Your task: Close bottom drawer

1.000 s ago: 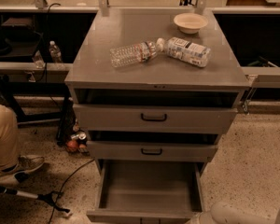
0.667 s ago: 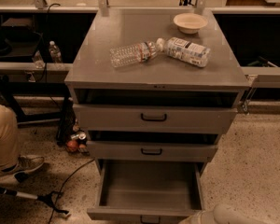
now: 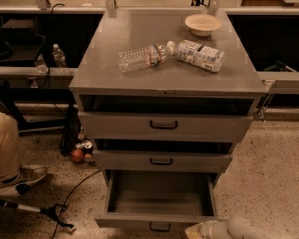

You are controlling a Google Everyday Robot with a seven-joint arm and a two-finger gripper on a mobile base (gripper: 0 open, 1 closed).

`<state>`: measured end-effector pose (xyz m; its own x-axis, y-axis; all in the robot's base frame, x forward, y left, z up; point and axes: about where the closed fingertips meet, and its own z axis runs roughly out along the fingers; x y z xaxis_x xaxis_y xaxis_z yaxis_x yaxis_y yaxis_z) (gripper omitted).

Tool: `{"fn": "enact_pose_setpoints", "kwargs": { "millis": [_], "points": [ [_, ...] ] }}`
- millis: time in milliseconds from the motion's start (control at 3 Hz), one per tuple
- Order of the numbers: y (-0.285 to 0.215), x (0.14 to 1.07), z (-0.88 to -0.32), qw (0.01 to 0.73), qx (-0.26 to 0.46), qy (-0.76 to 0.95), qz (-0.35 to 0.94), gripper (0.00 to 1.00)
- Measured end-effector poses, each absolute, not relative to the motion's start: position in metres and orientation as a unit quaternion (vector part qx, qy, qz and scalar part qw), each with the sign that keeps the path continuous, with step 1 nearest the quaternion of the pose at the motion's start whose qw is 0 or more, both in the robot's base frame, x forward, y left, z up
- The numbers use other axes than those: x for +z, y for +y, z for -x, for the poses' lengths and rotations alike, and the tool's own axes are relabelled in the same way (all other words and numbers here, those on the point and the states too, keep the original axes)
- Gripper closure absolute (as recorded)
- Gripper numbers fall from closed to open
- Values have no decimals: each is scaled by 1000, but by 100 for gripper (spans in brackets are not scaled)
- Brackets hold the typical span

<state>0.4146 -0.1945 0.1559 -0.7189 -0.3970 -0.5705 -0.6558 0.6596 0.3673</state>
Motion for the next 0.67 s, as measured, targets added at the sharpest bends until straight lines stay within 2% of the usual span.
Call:
{"fn": "enact_pose_setpoints", "kwargs": {
  "millis": [667],
  "points": [
    [-171,157,-451,276,304,858,309,100]
  ]
}}
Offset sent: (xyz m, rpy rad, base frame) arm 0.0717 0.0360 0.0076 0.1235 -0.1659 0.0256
